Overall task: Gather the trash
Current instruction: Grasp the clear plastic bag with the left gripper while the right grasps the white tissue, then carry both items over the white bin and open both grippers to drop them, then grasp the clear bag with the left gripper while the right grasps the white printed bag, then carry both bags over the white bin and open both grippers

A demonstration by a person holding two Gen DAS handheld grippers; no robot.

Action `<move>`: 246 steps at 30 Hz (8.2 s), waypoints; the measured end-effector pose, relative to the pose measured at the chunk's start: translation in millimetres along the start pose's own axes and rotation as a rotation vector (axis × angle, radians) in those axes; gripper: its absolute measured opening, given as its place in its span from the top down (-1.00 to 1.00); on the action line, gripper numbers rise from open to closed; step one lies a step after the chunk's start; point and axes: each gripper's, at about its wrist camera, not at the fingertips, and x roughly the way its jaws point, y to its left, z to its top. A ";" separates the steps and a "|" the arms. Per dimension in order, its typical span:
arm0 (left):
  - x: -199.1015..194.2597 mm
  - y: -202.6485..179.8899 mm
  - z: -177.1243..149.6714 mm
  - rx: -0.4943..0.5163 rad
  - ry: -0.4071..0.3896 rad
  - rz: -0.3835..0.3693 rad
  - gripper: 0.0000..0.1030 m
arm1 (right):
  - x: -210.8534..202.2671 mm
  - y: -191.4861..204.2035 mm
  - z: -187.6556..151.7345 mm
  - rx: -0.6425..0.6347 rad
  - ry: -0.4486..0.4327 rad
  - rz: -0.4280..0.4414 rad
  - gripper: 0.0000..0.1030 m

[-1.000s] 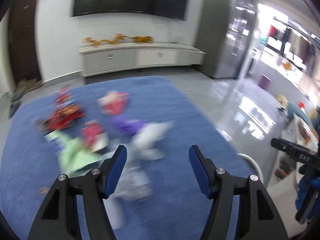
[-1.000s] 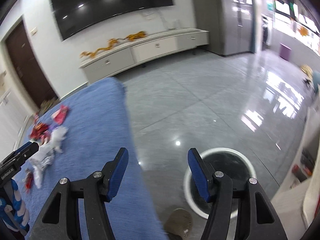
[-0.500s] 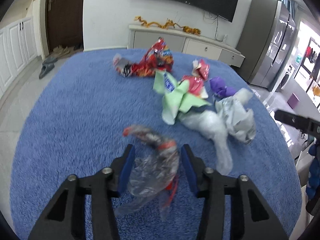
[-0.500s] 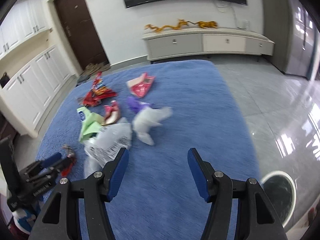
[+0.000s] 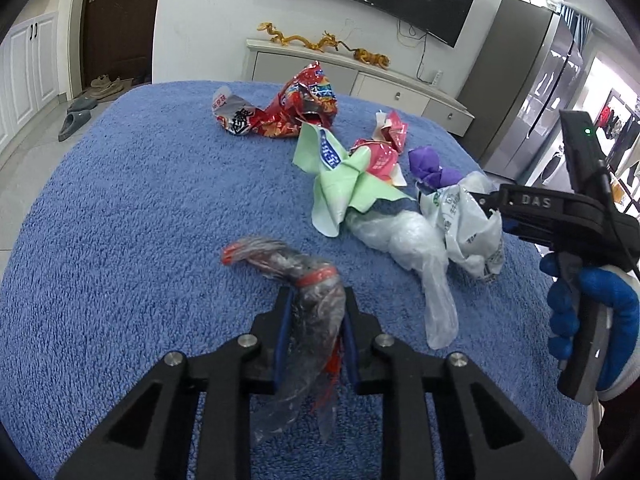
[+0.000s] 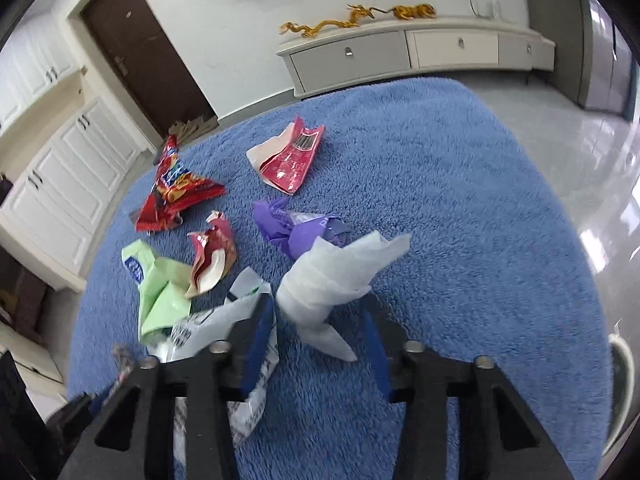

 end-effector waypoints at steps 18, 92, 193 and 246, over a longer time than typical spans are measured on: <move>-29.7 -36.1 -2.6 0.029 -0.057 -0.035 0.75 | -91.1 -26.1 -51.6 -0.076 -0.097 -0.002 0.58; 112.9 -463.8 -20.8 0.558 0.282 -0.519 -0.07 | -212.1 -349.2 -190.8 0.563 -0.144 -0.390 -0.11; -35.5 -147.2 1.6 0.257 0.005 -0.190 0.91 | -152.1 -52.7 -89.9 -0.066 -0.193 0.091 0.73; 63.0 -411.2 -5.6 0.591 0.084 -0.174 -0.04 | -249.6 -292.2 -172.7 0.418 -0.297 -0.466 0.00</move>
